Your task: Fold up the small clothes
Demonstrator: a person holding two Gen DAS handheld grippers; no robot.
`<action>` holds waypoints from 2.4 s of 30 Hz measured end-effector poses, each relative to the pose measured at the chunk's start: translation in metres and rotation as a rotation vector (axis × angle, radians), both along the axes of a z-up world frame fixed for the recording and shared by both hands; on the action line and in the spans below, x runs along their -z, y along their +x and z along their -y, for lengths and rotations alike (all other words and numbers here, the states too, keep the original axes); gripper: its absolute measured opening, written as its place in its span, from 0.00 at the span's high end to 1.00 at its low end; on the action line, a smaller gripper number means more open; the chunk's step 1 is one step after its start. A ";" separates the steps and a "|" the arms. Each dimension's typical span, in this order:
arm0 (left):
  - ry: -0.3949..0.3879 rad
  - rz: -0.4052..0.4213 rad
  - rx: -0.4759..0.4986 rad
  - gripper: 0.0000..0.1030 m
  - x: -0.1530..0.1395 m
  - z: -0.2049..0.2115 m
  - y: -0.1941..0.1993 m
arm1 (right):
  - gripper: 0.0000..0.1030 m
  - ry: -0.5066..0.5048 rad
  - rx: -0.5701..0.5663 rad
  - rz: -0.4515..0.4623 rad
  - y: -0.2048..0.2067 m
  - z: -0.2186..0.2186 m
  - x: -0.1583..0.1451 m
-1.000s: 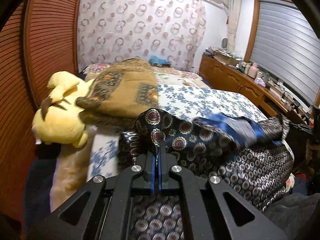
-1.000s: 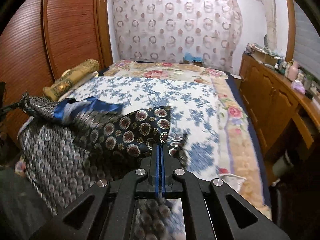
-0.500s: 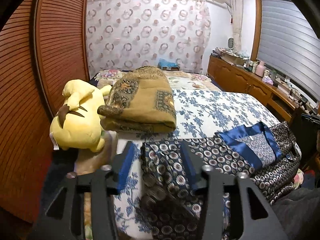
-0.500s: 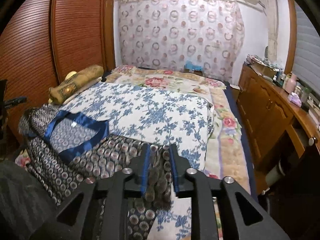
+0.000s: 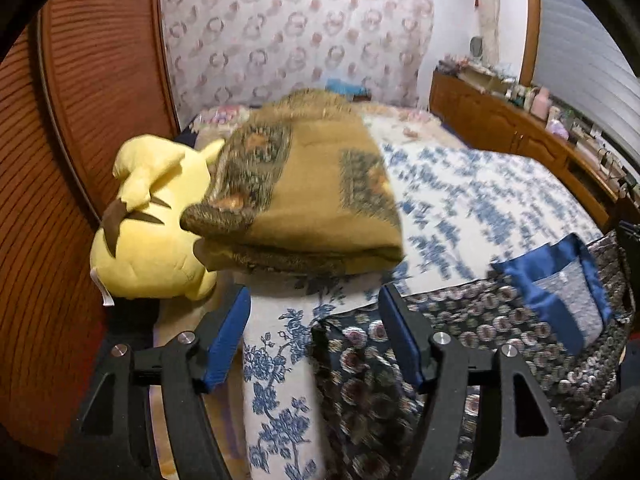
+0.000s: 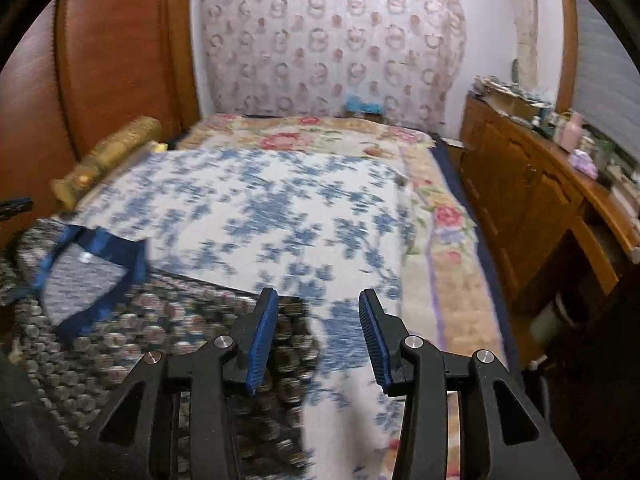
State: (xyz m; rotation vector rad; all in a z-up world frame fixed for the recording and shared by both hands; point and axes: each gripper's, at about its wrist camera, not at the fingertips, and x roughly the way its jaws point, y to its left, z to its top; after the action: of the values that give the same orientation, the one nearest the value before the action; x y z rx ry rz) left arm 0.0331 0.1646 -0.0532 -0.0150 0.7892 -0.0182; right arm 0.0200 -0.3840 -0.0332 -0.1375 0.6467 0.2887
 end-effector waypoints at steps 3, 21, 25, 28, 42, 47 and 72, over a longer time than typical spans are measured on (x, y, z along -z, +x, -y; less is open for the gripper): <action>-0.004 -0.043 0.007 0.35 0.013 -0.001 0.009 | 0.58 0.004 0.048 -0.029 0.008 0.008 0.004; -0.040 -0.151 0.015 0.35 0.044 0.004 0.013 | 0.58 0.057 0.006 0.018 -0.006 -0.003 -0.011; -0.036 -0.159 0.018 0.35 0.047 0.005 0.014 | 0.58 0.009 -0.009 -0.029 -0.001 -0.015 0.001; -0.039 -0.159 0.026 0.35 0.048 0.007 0.014 | 0.58 0.006 -0.020 -0.073 0.006 -0.015 0.011; -0.083 -0.163 0.112 0.71 0.044 0.019 0.024 | 0.58 0.026 -0.051 -0.183 0.036 -0.012 0.034; -0.068 -0.149 0.125 0.80 0.042 0.027 0.020 | 0.75 0.041 -0.100 -0.191 0.036 -0.018 0.037; -0.185 0.361 0.138 0.91 -0.152 0.041 -0.001 | 0.93 0.151 -0.055 0.326 -0.046 0.003 -0.137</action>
State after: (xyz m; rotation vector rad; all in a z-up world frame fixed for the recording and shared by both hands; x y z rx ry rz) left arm 0.0319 0.1240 0.0989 -0.1293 0.4246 -0.2196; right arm -0.0264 -0.3868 0.1038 -0.0553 0.2970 0.3580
